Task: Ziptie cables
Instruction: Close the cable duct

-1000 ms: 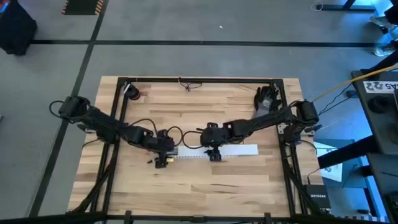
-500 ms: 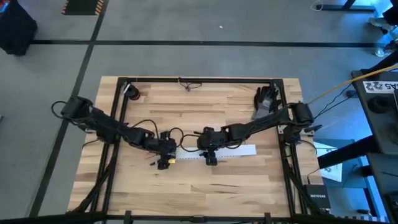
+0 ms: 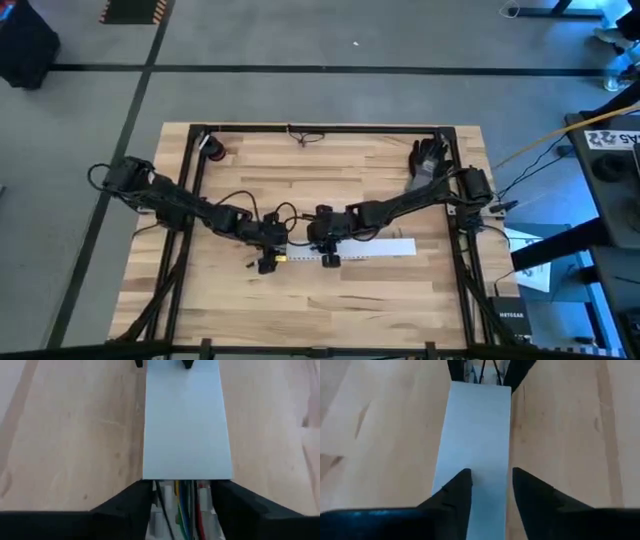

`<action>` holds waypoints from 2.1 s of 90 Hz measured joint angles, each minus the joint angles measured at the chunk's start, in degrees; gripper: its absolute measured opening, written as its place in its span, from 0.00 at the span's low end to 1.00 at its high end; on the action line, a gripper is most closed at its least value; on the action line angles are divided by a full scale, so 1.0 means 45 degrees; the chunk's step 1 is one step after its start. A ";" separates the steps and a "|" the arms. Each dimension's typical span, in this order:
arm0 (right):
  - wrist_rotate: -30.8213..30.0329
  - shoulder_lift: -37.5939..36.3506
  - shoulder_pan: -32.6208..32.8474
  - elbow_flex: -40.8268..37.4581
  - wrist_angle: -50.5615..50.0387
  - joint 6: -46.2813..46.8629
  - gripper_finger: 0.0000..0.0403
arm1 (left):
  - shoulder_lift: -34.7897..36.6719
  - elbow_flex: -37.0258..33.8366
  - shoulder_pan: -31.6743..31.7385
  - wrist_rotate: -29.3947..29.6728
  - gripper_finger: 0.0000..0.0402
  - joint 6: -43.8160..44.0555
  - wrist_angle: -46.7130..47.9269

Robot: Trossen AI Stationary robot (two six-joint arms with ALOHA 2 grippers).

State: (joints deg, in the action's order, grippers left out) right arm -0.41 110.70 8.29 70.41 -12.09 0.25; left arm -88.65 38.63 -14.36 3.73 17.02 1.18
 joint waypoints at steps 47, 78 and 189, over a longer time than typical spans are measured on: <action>-0.1545 -0.1633 -0.0192 0.0651 -0.4295 -0.0756 0.58 | 0.1784 0.1878 0.0080 0.0987 0.62 -0.1093 0.5625; -0.1416 -0.1642 -0.0189 0.0656 -0.3833 -0.0685 0.58 | 0.0483 0.1462 0.1120 0.0569 0.66 -0.0550 0.4290; -0.1246 0.0074 -0.0180 0.0671 -0.0825 0.0732 0.58 | 0.1571 0.1473 0.2435 0.0874 0.59 -0.2355 0.5823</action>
State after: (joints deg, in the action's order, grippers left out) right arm -6.02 111.03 7.49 73.43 -15.81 3.55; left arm -81.58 45.26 -3.40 7.67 6.43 27.38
